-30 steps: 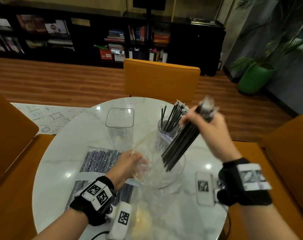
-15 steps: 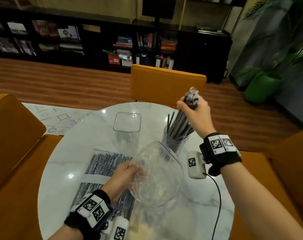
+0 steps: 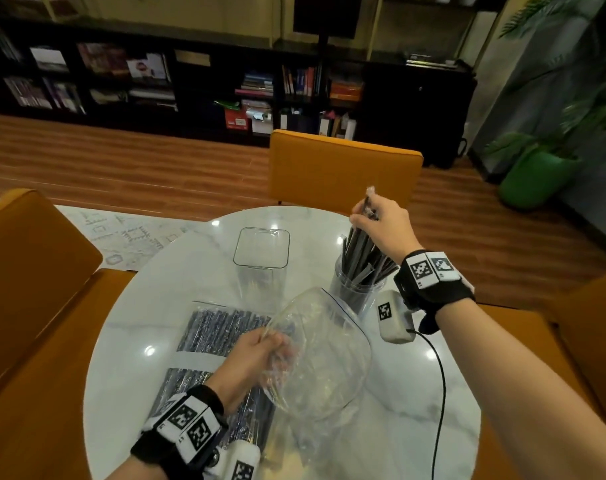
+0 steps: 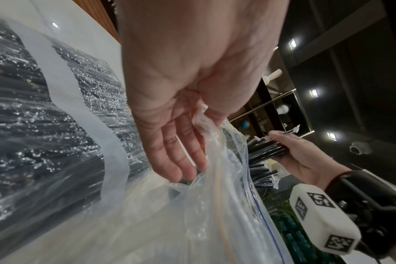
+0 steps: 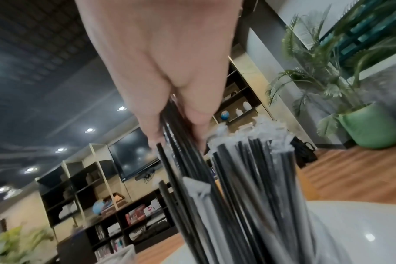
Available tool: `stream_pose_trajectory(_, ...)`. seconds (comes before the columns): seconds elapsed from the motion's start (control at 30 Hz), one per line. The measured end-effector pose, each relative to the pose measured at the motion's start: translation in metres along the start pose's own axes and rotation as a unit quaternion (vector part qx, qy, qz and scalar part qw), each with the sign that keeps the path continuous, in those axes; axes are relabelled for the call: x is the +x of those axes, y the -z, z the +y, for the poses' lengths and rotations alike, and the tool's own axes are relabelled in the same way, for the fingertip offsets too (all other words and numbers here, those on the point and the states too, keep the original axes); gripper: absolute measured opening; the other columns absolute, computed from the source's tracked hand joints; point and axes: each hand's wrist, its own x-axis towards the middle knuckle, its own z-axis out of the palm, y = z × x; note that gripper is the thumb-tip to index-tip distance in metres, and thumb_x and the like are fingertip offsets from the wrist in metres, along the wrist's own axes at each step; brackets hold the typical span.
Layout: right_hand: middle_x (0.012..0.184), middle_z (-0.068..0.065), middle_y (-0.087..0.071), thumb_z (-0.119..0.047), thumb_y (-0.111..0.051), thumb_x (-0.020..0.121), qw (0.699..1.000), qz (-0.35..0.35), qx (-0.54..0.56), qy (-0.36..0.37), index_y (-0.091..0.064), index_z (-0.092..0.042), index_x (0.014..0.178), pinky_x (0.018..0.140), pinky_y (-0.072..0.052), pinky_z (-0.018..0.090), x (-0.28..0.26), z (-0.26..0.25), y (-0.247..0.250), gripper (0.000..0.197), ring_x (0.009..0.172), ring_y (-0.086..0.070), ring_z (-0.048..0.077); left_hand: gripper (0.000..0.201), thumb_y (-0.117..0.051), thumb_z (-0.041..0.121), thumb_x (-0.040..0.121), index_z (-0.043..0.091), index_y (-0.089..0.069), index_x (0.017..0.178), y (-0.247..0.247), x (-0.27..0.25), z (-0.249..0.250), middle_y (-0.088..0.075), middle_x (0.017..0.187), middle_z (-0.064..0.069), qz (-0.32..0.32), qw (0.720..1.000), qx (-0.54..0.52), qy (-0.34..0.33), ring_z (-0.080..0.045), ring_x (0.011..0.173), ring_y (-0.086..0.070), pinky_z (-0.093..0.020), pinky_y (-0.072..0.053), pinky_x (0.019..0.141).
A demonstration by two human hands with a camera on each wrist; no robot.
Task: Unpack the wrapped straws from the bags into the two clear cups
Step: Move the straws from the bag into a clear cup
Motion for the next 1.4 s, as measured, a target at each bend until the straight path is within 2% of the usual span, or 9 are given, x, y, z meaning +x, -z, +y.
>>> stream_pose_trajectory(0.17,0.14,0.008,-0.051,-0.012,-0.071,0.086,0.999,-0.002,0.018,0.051,-0.032,-0.018,0.147,0.102,-0.044,0.031,0.012,-0.012,0.015,0.072,0.119,-0.053,0.019,0.034,-0.043,0.021,0.1,-0.008,-0.057,0.111,0.002,0.003,0.0,-0.064,0.113,-0.029,0.004,1.0,-0.005,0.006,-0.046,0.111,-0.058,-0.056,-0.047,0.099)
stream_pose_trajectory(0.27,0.147,0.009,-0.049,-0.017,-0.054,0.098,0.988,-0.055,-0.093,0.112,-0.046,-0.014,0.142,0.11,-0.039,0.033,0.015,-0.016,0.006,0.045,0.134,-0.047,0.02,0.031,-0.043,0.02,0.099,-0.004,-0.058,0.111,0.001,0.004,0.0,-0.067,0.113,-0.024,0.008,1.0,-0.005,0.011,-0.043,0.11,-0.061,-0.054,-0.049,0.097)
stream_pose_trajectory(0.4,0.118,0.015,-0.068,-0.038,-0.037,0.104,0.942,-0.248,-0.22,0.047,-0.064,-0.012,0.121,0.073,-0.051,0.026,0.008,-0.008,-0.005,0.041,0.079,-0.061,0.012,0.032,-0.043,0.02,0.099,-0.005,-0.058,0.112,0.001,0.006,0.001,-0.067,0.112,-0.024,0.001,1.0,-0.006,0.007,-0.042,0.109,-0.061,-0.051,-0.052,0.094)
stream_pose_trajectory(0.57,0.138,0.002,-0.057,-0.035,-0.046,0.101,0.999,0.023,-0.005,0.046,-0.053,-0.017,0.137,0.094,-0.044,0.025,-0.012,0.0,0.044,0.041,0.117,-0.053,0.009,0.033,-0.041,0.02,0.101,-0.006,-0.06,0.108,0.006,0.007,0.0,-0.069,0.11,-0.021,0.005,1.0,-0.003,0.01,-0.037,0.104,-0.064,-0.041,-0.056,0.085)
stream_pose_trajectory(0.8,0.164,-0.002,0.014,-0.07,-0.085,0.036,0.974,-0.2,-0.063,-0.081,0.014,-0.059,0.143,0.117,-0.007,0.066,-0.028,0.067,0.022,0.145,0.151,0.01,0.028,0.026,-0.041,0.015,0.1,-0.001,-0.06,0.108,0.005,0.007,0.0,-0.068,0.099,-0.012,0.014,0.999,-0.025,0.033,-0.025,0.089,-0.066,-0.029,-0.056,0.07)
stream_pose_trajectory(0.93,0.164,0.0,0.003,-0.041,-0.091,0.055,0.997,-0.073,0.032,-0.009,0.003,-0.057,0.146,0.117,-0.015,0.06,-0.012,0.054,-0.01,0.131,0.152,0.0,0.023,0.03,-0.04,0.014,0.101,-0.006,-0.052,0.119,-0.017,0.012,0.001,-0.063,0.111,-0.024,-0.048,0.994,-0.07,0.075,-0.038,0.1,-0.063,-0.048,-0.053,0.092)
stream_pose_trajectory(1.07,0.129,0.008,-0.057,-0.011,-0.074,0.083,0.997,-0.025,0.039,0.065,-0.03,-0.031,0.151,0.101,-0.041,0.025,0.004,0.046,-0.009,0.084,0.114,-0.054,0.012,0.018,-0.042,0.016,0.102,0.006,-0.057,0.104,-0.052,0.018,0.007,-0.072,0.091,-0.014,-0.095,0.986,-0.103,0.09,-0.031,0.085,-0.066,-0.044,-0.055,0.079)
stream_pose_trajectory(1.17,0.099,0.002,-0.064,-0.016,-0.064,0.092,0.997,0.019,-0.032,0.067,-0.065,-0.02,0.124,0.089,-0.05,0.032,0.011,0.044,0.0,0.032,0.086,-0.056,0.009,0.02,-0.041,0.017,0.102,0.005,-0.055,0.112,-0.061,0.026,0.006,-0.071,0.094,-0.015,-0.064,0.988,-0.105,0.099,-0.028,0.077,-0.069,-0.033,-0.059,0.058)
stream_pose_trajectory(1.4,0.141,-0.002,-0.05,-0.052,-0.055,0.093,0.995,-0.1,-0.023,-0.015,-0.047,-0.029,0.14,0.102,-0.037,0.033,-0.001,0.038,0.033,0.053,0.13,-0.045,0.015,0.034,-0.051,0.021,0.097,0.016,-0.039,0.128,-0.047,0.027,-0.028,-0.061,0.096,0.0,0.005,0.983,0.175,0.063,-0.014,0.076,-0.063,-0.025,-0.053,0.061)
